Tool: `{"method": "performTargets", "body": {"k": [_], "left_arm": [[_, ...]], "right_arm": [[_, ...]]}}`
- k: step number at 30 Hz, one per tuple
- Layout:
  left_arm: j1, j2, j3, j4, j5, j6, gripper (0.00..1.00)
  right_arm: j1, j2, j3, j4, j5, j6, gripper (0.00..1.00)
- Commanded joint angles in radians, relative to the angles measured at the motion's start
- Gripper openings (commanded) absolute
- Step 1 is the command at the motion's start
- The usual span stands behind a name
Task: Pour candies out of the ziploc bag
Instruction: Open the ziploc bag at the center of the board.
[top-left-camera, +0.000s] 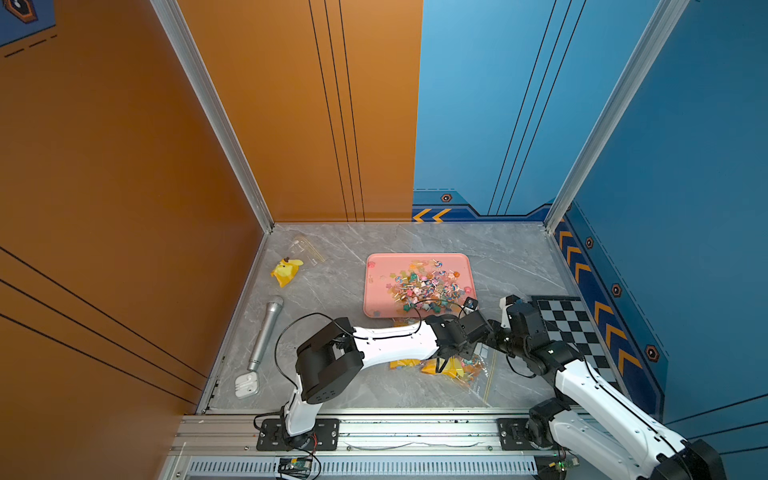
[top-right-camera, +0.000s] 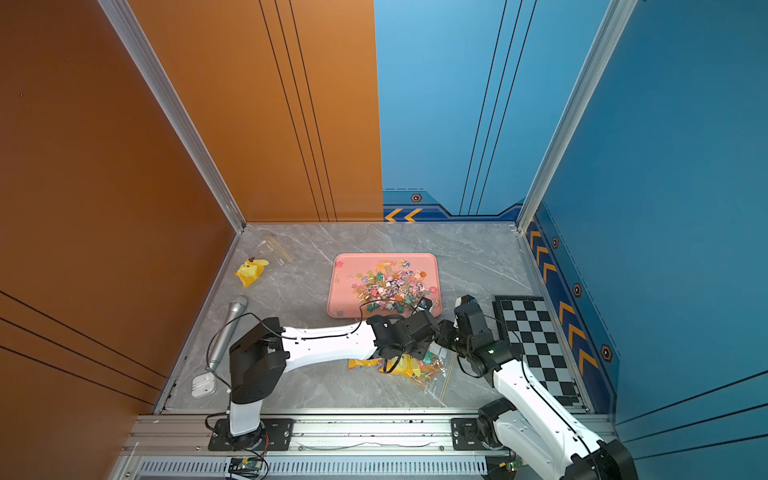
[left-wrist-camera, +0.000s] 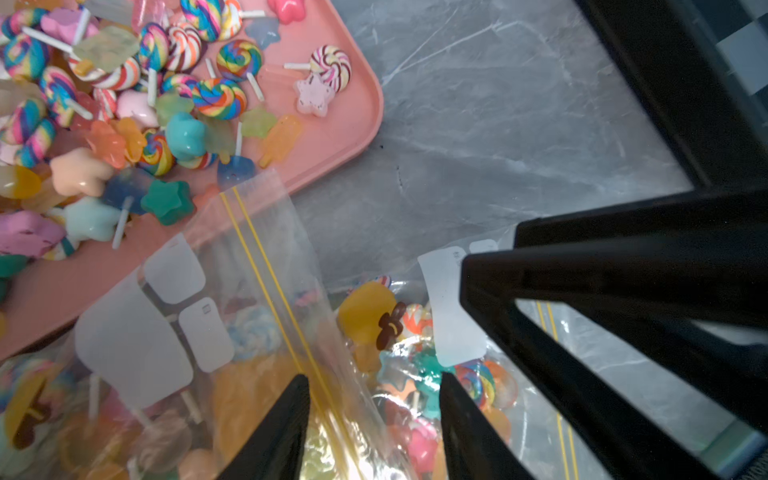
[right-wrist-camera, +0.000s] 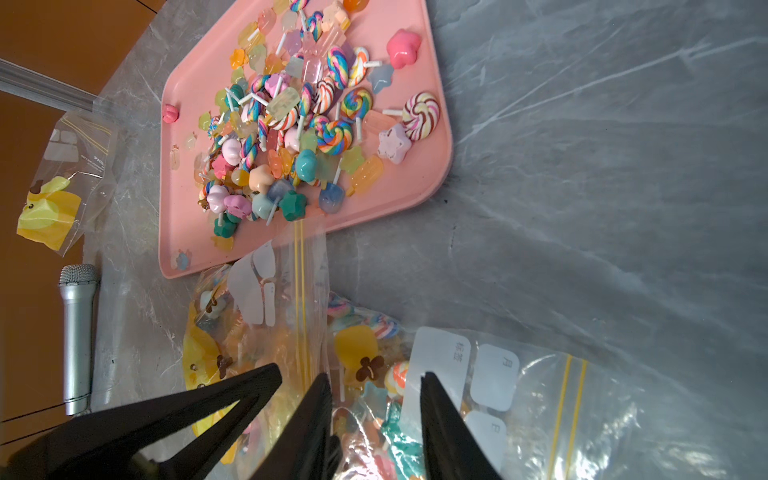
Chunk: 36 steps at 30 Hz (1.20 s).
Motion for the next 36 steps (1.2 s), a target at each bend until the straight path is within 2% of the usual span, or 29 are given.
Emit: {"method": "performTargets", "body": {"k": [1, 8, 16, 21, 30, 36], "left_arm": [[-0.014, 0.042, 0.053, -0.111, -0.064, 0.02, 0.52], [-0.01, 0.079, 0.072, -0.126, -0.077, 0.009, 0.4], [0.003, 0.072, 0.059, -0.126, -0.069, 0.014, 0.11], [0.009, 0.062, 0.054, -0.126, -0.064, 0.017, 0.0], [0.02, 0.034, 0.032, -0.12, -0.047, 0.016, 0.0], [0.038, -0.049, -0.065, -0.019, 0.008, 0.001, 0.0]], "right_arm": [[-0.008, -0.021, -0.008, -0.032, 0.002, -0.01, 0.38], [-0.026, -0.043, -0.008, -0.04, -0.012, -0.015, 0.38], [-0.038, -0.072, -0.017, -0.051, -0.016, -0.015, 0.38], [-0.041, -0.074, -0.017, -0.052, -0.017, -0.016, 0.38], [-0.035, -0.059, -0.016, -0.031, -0.066, -0.039, 0.39], [-0.014, -0.034, -0.03, 0.03, -0.112, -0.041, 0.49]]}}
